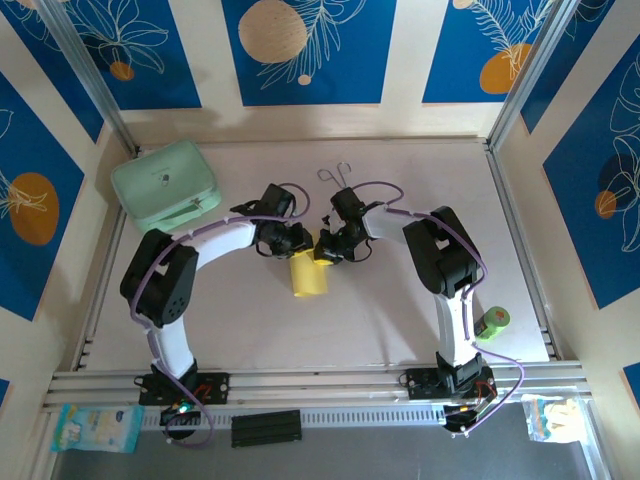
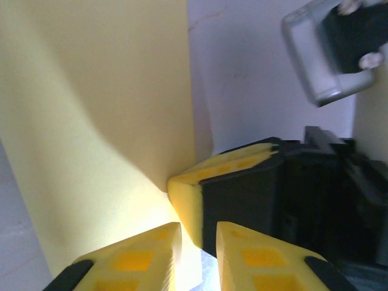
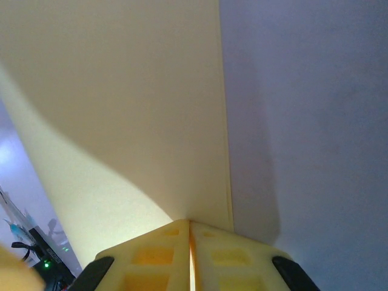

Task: Fold a paper plane with a square sheet of paper (pick it up from the middle)
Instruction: First fold the square sheet of paper in half at the center of the table.

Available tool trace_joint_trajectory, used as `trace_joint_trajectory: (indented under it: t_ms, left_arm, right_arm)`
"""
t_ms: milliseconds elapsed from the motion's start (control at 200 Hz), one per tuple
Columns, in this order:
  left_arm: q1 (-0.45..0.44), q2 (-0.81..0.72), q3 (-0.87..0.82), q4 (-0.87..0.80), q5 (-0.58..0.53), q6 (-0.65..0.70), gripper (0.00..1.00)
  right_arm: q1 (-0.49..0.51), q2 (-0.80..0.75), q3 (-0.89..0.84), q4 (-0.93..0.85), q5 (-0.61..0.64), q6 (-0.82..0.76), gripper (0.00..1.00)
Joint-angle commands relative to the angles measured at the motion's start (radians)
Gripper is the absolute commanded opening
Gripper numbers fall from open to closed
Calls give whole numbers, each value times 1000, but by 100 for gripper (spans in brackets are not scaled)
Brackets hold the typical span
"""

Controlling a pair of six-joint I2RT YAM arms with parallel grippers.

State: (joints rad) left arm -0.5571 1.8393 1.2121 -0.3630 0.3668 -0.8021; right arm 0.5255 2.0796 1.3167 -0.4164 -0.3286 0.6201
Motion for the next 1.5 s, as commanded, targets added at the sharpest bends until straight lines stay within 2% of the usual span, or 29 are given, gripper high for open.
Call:
trace_joint_trajectory:
  t_ms: [0, 370, 550, 795, 890, 1041, 1156, 1361, 1496]
  left_arm:
    - [-5, 26, -29, -7, 19, 28, 21]
    - [13, 51, -140, 103, 18, 54, 19]
    - [32, 40, -216, 147, 3, 98, 17]
    - [87, -34, -405, 298, 51, 89, 17]
    - [98, -82, -448, 307, 71, 86, 17]
    - [99, -180, -424, 256, 78, 85, 17]
    - [83, -221, -390, 287, 98, 37, 18]
    - [55, -144, -359, 406, 111, -72, 16]
    - [39, -74, -344, 414, 130, -94, 14]
  right_arm:
    - [4, 105, -41, -112, 183, -4, 11]
    - [3, 127, -31, -156, 233, -9, 10]
    - [5, 148, -20, -181, 303, -82, 10]
    - [7, 167, -11, -199, 349, -124, 10]
    - [8, 175, -2, -207, 357, -128, 10]
    - [8, 176, 3, -209, 363, -132, 10]
    - [8, 178, 10, -211, 356, -129, 10]
    - [8, 183, 12, -210, 344, -114, 10]
    - [9, 188, 14, -213, 337, -110, 9]
